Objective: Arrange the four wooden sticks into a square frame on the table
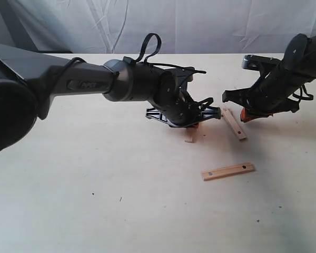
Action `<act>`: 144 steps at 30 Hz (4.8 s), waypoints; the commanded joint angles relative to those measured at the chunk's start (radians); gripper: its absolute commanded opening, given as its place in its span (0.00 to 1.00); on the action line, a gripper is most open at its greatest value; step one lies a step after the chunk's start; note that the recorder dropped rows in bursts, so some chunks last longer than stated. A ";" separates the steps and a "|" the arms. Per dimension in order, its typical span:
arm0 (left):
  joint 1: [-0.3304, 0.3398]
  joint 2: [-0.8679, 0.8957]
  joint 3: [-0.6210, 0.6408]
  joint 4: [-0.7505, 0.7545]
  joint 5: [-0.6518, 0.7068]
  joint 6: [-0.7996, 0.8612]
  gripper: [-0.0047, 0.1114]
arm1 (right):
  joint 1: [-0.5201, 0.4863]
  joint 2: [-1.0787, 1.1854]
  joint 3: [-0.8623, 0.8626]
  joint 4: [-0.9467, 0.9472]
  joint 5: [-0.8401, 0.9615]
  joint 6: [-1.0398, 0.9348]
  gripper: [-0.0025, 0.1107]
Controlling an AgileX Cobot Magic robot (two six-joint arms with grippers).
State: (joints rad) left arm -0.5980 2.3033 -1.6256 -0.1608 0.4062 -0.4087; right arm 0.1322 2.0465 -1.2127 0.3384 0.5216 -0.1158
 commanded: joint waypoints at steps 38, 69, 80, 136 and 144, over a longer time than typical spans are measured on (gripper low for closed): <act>0.013 0.013 0.003 -0.073 -0.055 -0.044 0.22 | -0.062 -0.031 0.001 0.141 0.146 -0.012 0.02; 0.228 -0.921 0.741 0.146 0.122 0.185 0.43 | 0.287 -0.320 0.296 -0.089 0.173 -1.066 0.39; 0.228 -1.051 0.913 0.170 0.003 0.185 0.43 | 0.287 -0.244 0.332 -0.063 0.047 -1.264 0.39; 0.228 -1.051 0.913 0.128 -0.167 0.185 0.43 | 0.287 -0.007 -0.017 -0.221 0.073 -1.073 0.36; 0.228 -1.051 0.913 0.130 -0.182 0.185 0.43 | 0.287 -0.167 -0.020 -0.192 0.141 -0.714 0.42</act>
State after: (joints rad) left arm -0.3702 1.2612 -0.7149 -0.0270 0.2459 -0.2233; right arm 0.4208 1.9615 -1.2247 0.1269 0.6117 -0.9873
